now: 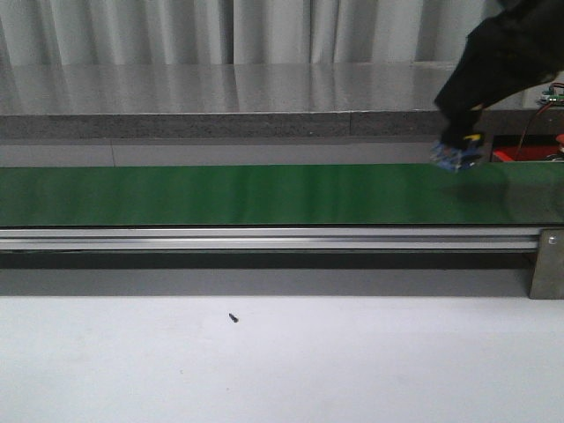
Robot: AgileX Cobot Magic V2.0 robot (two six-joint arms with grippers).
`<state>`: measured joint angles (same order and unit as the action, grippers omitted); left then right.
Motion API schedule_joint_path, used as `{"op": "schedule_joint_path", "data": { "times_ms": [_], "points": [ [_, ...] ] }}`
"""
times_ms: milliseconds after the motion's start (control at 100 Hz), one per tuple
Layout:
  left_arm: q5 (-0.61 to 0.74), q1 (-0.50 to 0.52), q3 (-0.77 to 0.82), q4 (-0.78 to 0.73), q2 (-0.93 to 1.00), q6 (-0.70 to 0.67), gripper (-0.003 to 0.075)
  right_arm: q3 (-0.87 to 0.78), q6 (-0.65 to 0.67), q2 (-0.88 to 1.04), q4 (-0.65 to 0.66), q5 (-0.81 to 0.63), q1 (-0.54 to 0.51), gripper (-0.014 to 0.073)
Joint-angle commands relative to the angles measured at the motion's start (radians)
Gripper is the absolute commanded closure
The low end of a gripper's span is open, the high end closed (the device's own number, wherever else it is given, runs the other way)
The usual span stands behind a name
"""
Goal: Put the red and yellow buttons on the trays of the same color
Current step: 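Place the second yellow button in the yellow tray and release it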
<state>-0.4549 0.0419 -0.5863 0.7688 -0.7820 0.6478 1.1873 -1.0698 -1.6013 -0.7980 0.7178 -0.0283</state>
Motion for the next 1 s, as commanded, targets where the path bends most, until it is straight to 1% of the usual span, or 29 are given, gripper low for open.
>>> {"op": "schedule_joint_path", "data": {
  "times_ms": [0, 80, 140, 350, 440, 540, 660, 990],
  "points": [
    [0.049, -0.007, -0.027, 0.031, 0.006, -0.004, 0.074, 0.028, 0.046, 0.111, -0.003, 0.035, -0.07, 0.0442],
    [0.049, -0.007, -0.027, 0.031, 0.006, -0.004, 0.074, 0.007, 0.061, 0.174, -0.001, 0.086, -0.149, 0.0442],
    [0.049, -0.007, -0.027, 0.031, 0.006, -0.004, 0.074, -0.043, 0.061, 0.233, -0.003, 0.086, -0.223, 0.0442],
    [0.049, -0.007, -0.027, 0.031, 0.006, -0.004, 0.074, -0.303, 0.072, 0.433, -0.047, 0.028, -0.499, 0.0442],
    [0.051, -0.007, -0.027, 0.031, 0.004, -0.004, 0.074, -0.39, 0.088, 0.512, -0.121, -0.076, -0.587, 0.0442],
    [0.051, -0.007, -0.027, 0.029, 0.004, -0.004, 0.0739, -0.443, 0.088, 0.564, -0.155, -0.201, -0.631, 0.0442],
    [0.051, -0.007, -0.027, 0.029, 0.004, -0.004, 0.074, -0.462, 0.09, 0.549, -0.157, -0.27, -0.637, 0.0442],
    [0.049, -0.007, -0.027, 0.029, 0.004, -0.004, 0.074, -0.462, 0.107, 0.305, -0.172, -0.304, -0.637, 0.0442]
  ]
}}
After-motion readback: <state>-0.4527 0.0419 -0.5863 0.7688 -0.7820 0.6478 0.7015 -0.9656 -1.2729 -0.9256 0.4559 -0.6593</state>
